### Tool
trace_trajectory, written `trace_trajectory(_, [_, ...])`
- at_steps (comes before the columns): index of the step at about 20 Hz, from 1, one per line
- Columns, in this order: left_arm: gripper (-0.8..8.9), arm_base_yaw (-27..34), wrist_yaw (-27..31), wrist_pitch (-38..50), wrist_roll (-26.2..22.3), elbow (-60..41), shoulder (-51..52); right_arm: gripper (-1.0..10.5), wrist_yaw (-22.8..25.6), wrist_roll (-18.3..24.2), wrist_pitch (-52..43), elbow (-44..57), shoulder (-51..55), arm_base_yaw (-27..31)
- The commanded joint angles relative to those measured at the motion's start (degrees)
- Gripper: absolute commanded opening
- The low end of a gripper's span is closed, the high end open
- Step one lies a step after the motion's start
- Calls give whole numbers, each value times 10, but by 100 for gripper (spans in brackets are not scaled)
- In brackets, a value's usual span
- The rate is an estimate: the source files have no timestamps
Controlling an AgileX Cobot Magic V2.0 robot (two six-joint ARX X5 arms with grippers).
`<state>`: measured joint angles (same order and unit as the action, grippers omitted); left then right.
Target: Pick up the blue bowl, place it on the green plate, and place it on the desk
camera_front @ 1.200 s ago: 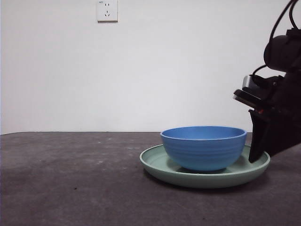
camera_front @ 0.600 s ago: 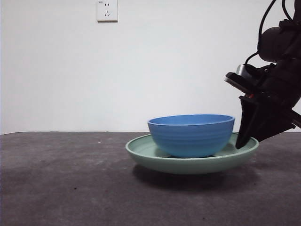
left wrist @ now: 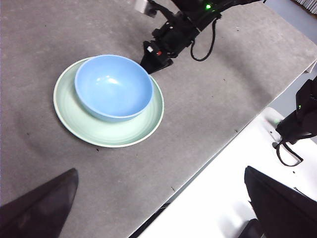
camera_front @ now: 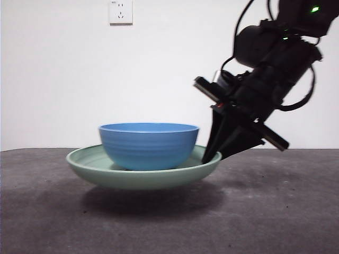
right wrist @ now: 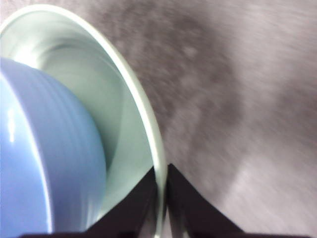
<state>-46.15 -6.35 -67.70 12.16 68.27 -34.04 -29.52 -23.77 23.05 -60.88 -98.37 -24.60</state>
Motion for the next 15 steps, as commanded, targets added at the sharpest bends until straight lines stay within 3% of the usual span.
trace_trajectory(1, [626, -5, 0, -5, 3, 6, -2, 7, 0, -14, -8, -26, -22, -5])
trace_trajectory(8, [626, -5, 0, -4, 1, 6, -2, 7, 9, -22, -14, -30, -74, -5])
trace_trajectory(11, [626, -5, 0, -5, 2, 6, -2, 14, 13, -2, -9, -30, -88, -4])
trace_trajectory(15, [626, -5, 0, -5, 6, 6, -2, 302, 35, 20, -2, -30, -87, -4])
